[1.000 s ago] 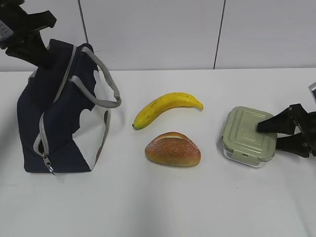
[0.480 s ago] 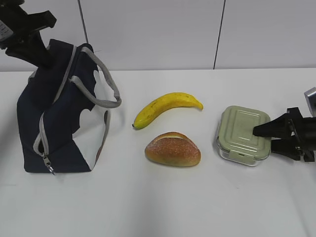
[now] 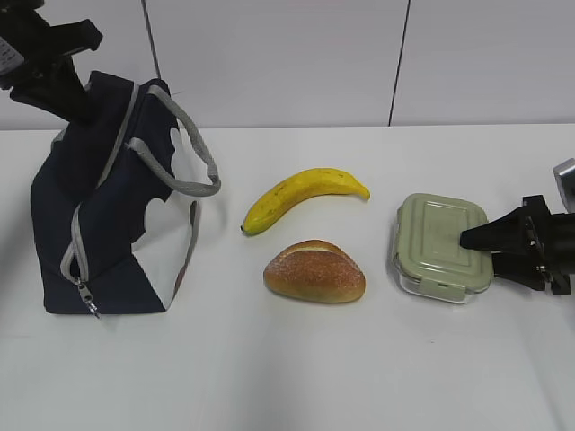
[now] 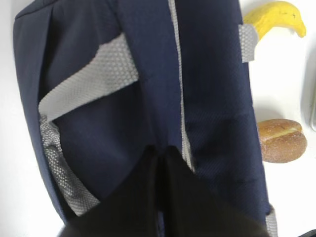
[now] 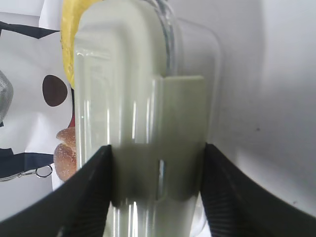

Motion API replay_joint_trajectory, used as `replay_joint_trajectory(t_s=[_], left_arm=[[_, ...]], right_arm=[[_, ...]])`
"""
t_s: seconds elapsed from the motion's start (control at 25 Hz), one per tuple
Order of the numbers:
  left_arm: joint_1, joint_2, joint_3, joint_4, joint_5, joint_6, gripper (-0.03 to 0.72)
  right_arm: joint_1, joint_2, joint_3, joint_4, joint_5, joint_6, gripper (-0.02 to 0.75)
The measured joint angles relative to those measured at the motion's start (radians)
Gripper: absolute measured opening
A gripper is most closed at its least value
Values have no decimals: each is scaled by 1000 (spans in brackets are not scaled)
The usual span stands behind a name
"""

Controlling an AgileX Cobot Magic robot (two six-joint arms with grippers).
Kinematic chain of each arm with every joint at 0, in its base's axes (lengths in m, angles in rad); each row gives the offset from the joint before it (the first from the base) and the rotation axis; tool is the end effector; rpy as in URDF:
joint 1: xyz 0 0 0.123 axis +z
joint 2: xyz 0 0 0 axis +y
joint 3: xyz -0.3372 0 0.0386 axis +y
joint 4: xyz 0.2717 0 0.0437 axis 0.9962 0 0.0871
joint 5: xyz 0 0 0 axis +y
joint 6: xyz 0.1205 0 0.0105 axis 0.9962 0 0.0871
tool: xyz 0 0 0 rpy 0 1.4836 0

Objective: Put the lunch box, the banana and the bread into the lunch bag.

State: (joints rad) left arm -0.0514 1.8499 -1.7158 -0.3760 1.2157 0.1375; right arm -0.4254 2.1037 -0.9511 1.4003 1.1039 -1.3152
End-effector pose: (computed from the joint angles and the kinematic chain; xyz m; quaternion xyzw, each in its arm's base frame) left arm 0.4394 -0.0643 0.3361 0.0544 0.9699 -0.1765 0.1585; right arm 0.3765 -0.0537 0.1068 0.0888 0.8519 0.4716 0.2096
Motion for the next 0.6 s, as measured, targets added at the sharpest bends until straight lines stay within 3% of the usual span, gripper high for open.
replay_joint_trajectory(t_s=[0.6], left_arm=[[0, 0, 0, -11, -1, 0, 1]], right_arm=[[29, -1, -70, 14, -1, 79, 389]])
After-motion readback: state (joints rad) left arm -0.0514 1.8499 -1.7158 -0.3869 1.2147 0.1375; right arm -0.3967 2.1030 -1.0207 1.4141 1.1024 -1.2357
